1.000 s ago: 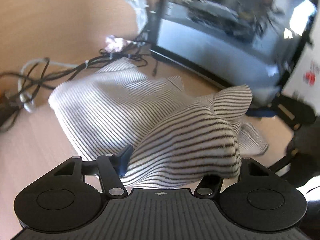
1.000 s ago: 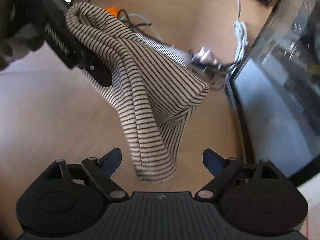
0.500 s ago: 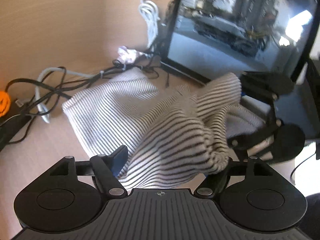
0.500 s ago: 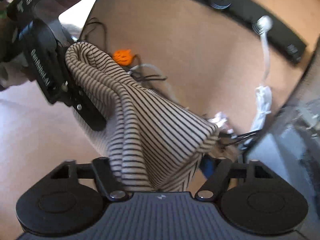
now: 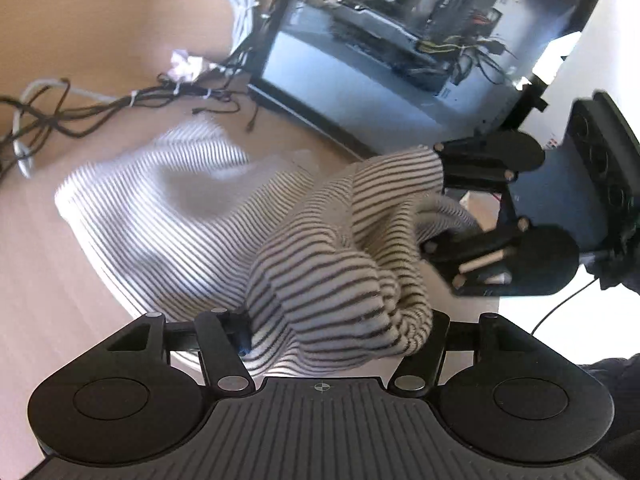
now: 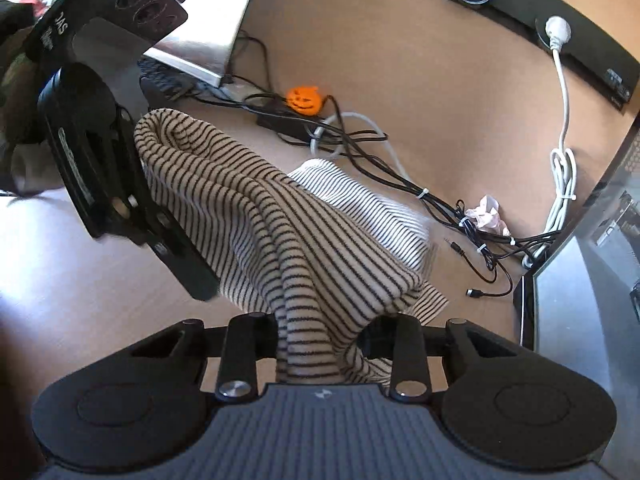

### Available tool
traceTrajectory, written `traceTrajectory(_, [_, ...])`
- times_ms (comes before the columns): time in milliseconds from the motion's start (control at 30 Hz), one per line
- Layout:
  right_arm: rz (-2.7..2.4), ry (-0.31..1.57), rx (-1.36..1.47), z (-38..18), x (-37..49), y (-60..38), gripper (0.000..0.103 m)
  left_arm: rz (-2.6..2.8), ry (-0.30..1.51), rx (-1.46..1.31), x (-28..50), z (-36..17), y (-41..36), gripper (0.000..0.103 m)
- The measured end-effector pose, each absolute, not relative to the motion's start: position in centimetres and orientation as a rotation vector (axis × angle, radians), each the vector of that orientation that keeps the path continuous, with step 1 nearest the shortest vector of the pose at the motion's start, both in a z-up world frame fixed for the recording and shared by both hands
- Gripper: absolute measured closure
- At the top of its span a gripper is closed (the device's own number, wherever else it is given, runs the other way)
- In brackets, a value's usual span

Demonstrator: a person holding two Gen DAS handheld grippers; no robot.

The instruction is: Fold clothes

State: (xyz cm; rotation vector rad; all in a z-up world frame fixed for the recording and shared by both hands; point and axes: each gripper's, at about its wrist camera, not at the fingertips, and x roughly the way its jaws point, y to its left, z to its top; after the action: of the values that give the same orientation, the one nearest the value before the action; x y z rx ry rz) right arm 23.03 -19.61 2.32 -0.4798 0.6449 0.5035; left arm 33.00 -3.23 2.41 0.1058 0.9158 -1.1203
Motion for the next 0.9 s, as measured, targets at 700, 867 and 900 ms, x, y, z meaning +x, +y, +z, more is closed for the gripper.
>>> traceTrajectory(700, [0.342, 0.649, -0.403, 1.1, 41.7, -17.9, 0.057, -0.526, 0.824, 0.153, 43.7, 2.3, -5.0, 0.016])
traceTrajectory(867, [0.304, 0.646, -0.347, -0.3, 44.5, -18.1, 0.027, -0.490, 0.828, 0.174, 45.6, 1.6, -5.2, 0.008])
traceTrajectory(900, [0.291, 0.649, -0.327, -0.6, 45.2, -18.2, 0.021, -0.485, 0.832, 0.172, 45.9, 1.4, -5.3, 0.008])
